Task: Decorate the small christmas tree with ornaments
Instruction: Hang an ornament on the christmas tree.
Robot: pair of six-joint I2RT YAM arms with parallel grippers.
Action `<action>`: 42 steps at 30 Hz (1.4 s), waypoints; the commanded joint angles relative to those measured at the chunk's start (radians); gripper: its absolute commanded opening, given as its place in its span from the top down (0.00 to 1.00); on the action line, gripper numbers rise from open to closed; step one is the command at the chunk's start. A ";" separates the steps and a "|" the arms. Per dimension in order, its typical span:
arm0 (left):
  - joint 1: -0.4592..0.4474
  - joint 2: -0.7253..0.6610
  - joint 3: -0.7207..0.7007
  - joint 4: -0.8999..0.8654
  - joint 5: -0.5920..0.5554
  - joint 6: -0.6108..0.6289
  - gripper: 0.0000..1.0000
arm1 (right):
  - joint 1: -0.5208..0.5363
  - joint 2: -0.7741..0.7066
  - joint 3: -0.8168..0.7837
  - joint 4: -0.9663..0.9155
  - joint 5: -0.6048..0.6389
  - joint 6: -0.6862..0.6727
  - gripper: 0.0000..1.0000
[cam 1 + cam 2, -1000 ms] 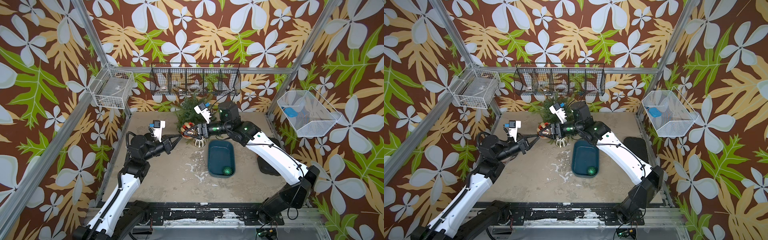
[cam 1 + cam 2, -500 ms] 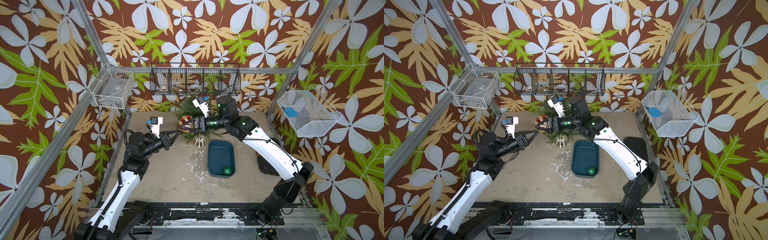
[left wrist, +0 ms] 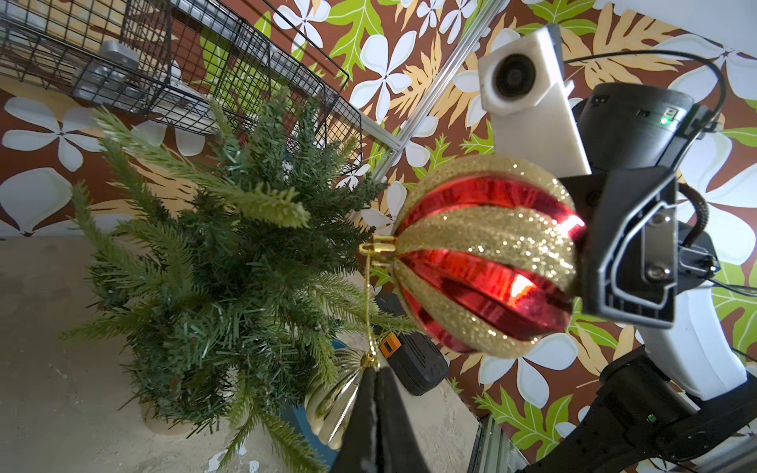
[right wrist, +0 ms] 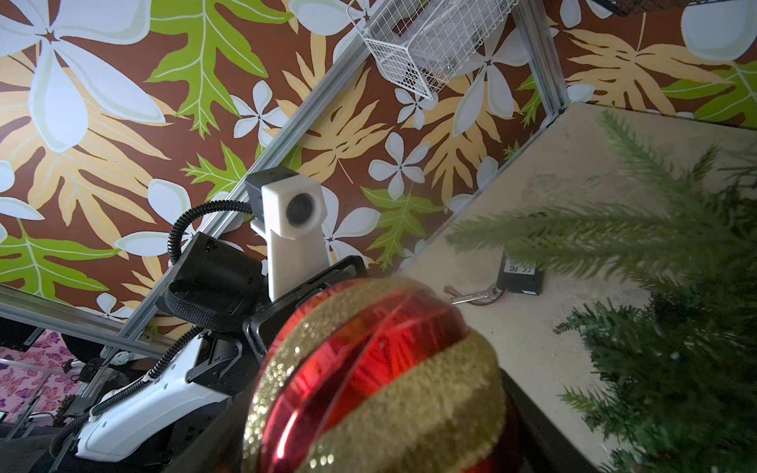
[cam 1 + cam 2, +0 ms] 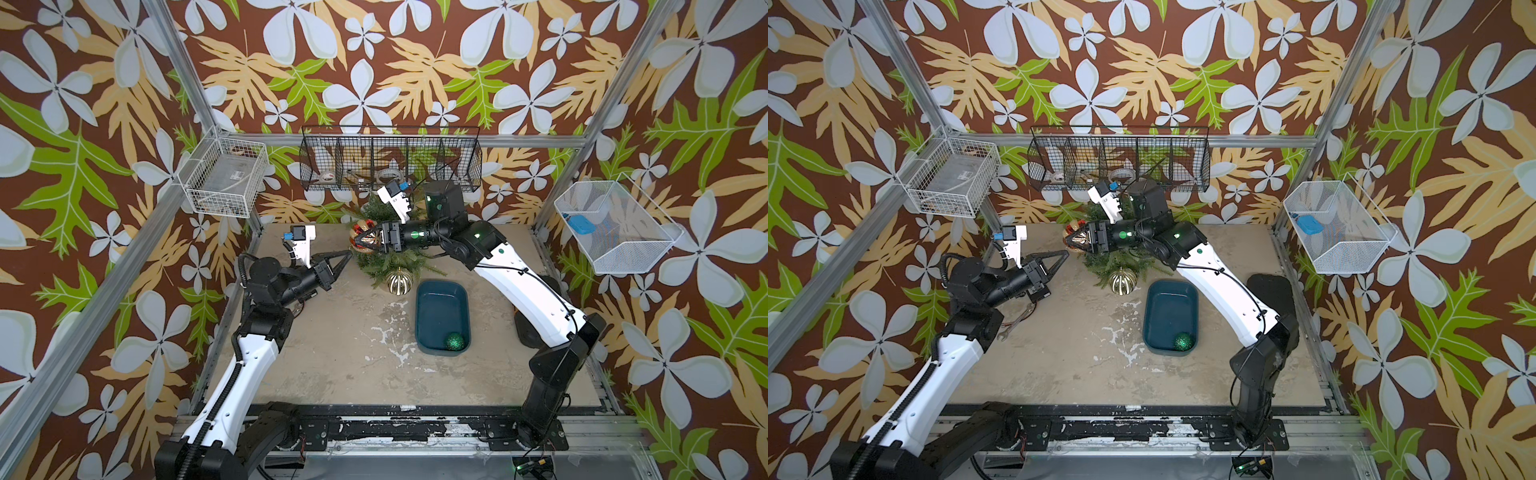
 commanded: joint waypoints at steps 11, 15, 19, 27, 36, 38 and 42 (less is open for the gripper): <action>0.018 0.052 0.035 0.120 0.023 -0.054 1.00 | -0.002 0.051 0.071 -0.003 -0.033 0.013 0.36; 0.021 0.061 0.038 0.133 0.022 -0.058 1.00 | -0.002 0.071 0.100 -0.006 -0.035 0.021 0.36; 0.039 0.071 0.038 0.155 0.032 -0.073 1.00 | -0.002 0.093 0.132 -0.011 -0.034 0.027 0.36; 0.074 0.095 0.045 0.210 0.056 -0.125 1.00 | -0.003 0.125 0.174 -0.010 -0.039 0.042 0.36; 0.074 0.118 0.051 0.243 0.076 -0.155 1.00 | -0.007 0.118 0.168 -0.006 -0.045 0.044 0.36; 0.074 0.118 0.050 0.245 0.078 -0.157 1.00 | -0.008 0.111 0.161 -0.004 -0.046 0.045 0.36; 0.074 0.134 0.055 0.261 0.087 -0.175 1.00 | -0.019 0.109 0.158 0.001 -0.053 0.051 0.36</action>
